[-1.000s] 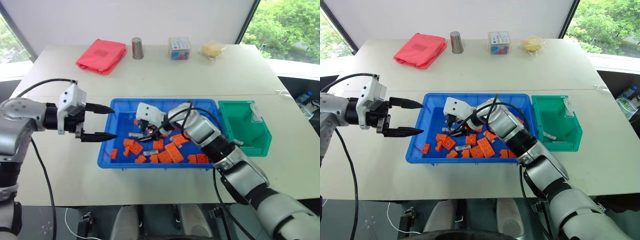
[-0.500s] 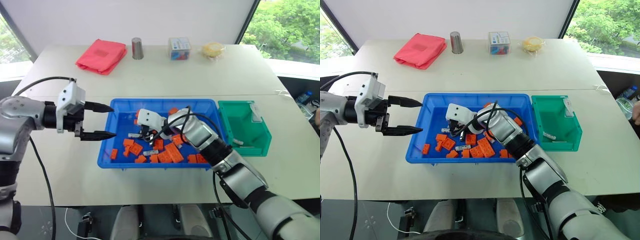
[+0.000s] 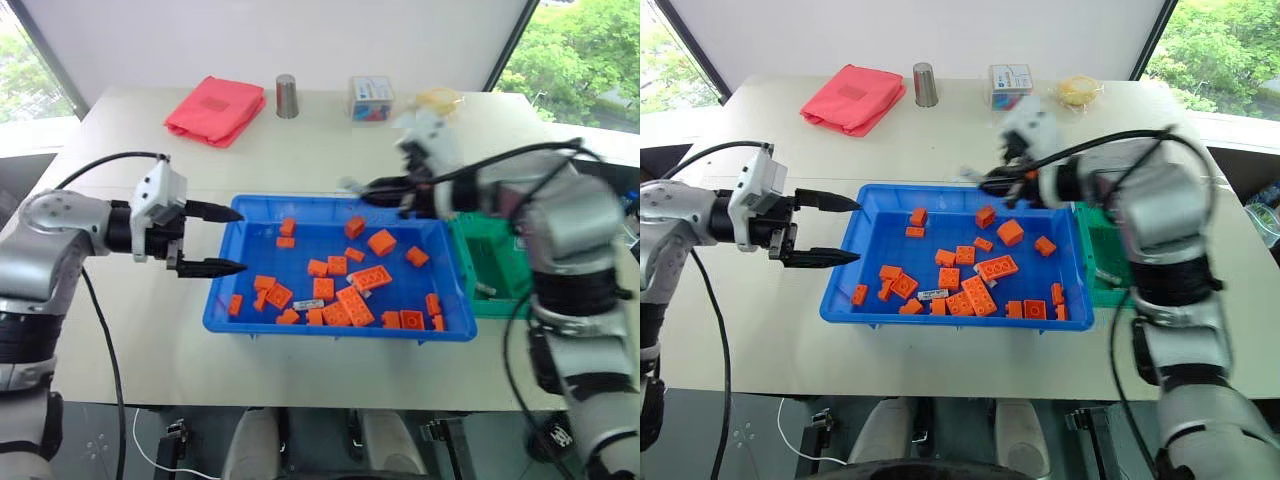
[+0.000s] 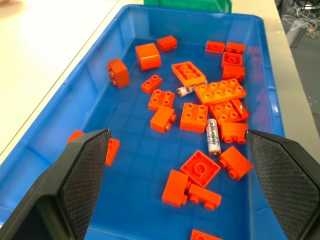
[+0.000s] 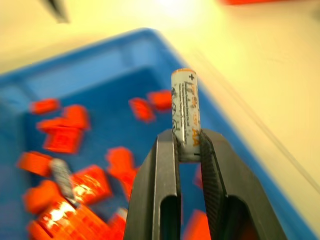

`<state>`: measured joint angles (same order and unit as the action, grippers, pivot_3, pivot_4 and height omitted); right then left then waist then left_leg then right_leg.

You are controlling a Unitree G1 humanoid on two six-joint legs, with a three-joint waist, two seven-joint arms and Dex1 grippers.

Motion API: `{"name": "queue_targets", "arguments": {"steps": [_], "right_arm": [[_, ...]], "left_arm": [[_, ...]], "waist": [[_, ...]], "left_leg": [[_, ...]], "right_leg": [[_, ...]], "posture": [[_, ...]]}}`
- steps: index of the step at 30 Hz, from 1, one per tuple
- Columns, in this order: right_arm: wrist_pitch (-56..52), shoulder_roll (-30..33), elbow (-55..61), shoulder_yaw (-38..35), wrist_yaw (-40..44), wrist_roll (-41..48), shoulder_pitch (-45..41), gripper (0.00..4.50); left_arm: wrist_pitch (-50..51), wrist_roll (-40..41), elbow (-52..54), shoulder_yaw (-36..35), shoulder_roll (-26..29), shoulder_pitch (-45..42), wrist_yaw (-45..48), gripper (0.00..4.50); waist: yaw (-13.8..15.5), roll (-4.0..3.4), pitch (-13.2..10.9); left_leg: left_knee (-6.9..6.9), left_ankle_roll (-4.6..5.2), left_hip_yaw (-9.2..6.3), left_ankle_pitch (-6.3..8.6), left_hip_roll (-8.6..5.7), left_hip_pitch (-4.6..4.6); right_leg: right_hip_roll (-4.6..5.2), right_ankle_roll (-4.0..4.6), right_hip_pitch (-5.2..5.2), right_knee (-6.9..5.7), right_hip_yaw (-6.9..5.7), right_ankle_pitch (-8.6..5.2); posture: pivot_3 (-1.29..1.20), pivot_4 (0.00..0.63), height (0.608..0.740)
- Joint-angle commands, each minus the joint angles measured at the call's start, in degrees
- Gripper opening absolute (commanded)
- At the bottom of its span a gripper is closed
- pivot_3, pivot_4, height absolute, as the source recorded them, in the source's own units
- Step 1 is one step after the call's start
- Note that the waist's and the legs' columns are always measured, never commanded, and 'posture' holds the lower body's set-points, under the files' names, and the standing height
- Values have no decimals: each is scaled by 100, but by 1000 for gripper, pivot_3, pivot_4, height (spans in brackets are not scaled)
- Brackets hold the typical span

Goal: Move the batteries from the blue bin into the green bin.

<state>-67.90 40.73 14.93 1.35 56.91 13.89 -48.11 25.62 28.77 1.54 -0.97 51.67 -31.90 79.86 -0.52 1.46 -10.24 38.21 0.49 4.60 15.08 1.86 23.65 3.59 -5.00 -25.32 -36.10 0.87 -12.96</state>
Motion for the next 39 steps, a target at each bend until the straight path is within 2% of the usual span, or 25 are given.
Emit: {"name": "queue_targets", "arguments": {"steps": [1, 5, 12, 16, 19, 23, 28, 34, 37, 39], "right_arm": [[-141, 580, 262, -596, -99, 191, 368, 56], [-279, 1317, 395, -1461, -227, 295, 1354, 56], [-189, 1565, 949, -1997, -532, 487, 2837, 56], [378, 1738, 662, -1942, -710, 380, 2964, 2092], [726, 1939, 522, -1778, -545, 547, 2590, 3548], [573, 1753, 563, -1285, -380, 1045, 1566, 3548], [609, 1033, 799, -99, -52, 1526, 510, 3548], [1367, 426, 534, 1653, 391, 1043, 50, 3548], [2006, 341, 245, 2584, 741, 457, -46, 3548], [2230, 117, -40, 2948, 755, 160, -170, 3548]], "left_arm": [[-146, -53, -76, 43, -49, -180, 75, 4500], [-179, -100, -218, 151, -221, -389, 125, 4500], [-115, -68, -386, 166, -441, -671, 87, 4500], [-139, -101, -367, 156, -440, -659, 114, 4500], [-128, -91, -307, 117, -399, -601, 108, 4500], [-115, -79, -240, 73, -353, -526, 82, 4500], [-72, -61, -141, 42, -322, -460, 53, 4500], [-16, -42, -29, 30, -284, -413, 11, 4500], [40, -7, 68, -19, -224, -339, -19, 4500], [78, 21, 138, -57, -176, -276, -43, 4500]], "waist": [[-22, 0, -1], [-31, 0, -1], [-49, 0, -1], [-46, 0, -1], [-47, 0, -1], [-79, 0, -1], [-55, 0, -1], [-17, 1, -1], [-21, 2, -2], [-35, 2, -2]], "left_leg": [[0, 0, 3, 0, -1, 0], [0, 1, 7, 0, 0, -1], [0, 1, -3, 0, 2, -10], [1, 1, -2, 0, 0, -11], [1, 1, -2, 0, 0, -11], [0, 1, -3, 0, 5, -14], [-3, 2, -9, 0, 9, -12], [3, 2, -6, 0, 2, -5], [7, 2, -4, 0, -1, -1], [8, 2, -2, 0, -1, -1]], "right_leg": [[1, 0, 0, 1, 3, 0], [-3, -1, -3, -1, 7, 0], [-9, -12, 0, -3, 16, 6], [-6, -7, 1, -1, 22, 2], [-7, -3, 0, -1, 23, 0], [-13, -3, -1, -2, 24, 0], [-20, -3, -2, -3, 22, 0], [-4, -3, -2, -1, 21, 0], [-1, -7, -2, 0, 21, 3], [-2, -9, -2, 0, 21, 4]], "posture": [[0, 150, 736], [0, 150, 736], [0, 150, 736], [0, 150, 736], [0, 150, 736], [0, 150, 736], [0, 150, 736], [0, 150, 736], [0, 150, 736], [0, 150, 736]]}}
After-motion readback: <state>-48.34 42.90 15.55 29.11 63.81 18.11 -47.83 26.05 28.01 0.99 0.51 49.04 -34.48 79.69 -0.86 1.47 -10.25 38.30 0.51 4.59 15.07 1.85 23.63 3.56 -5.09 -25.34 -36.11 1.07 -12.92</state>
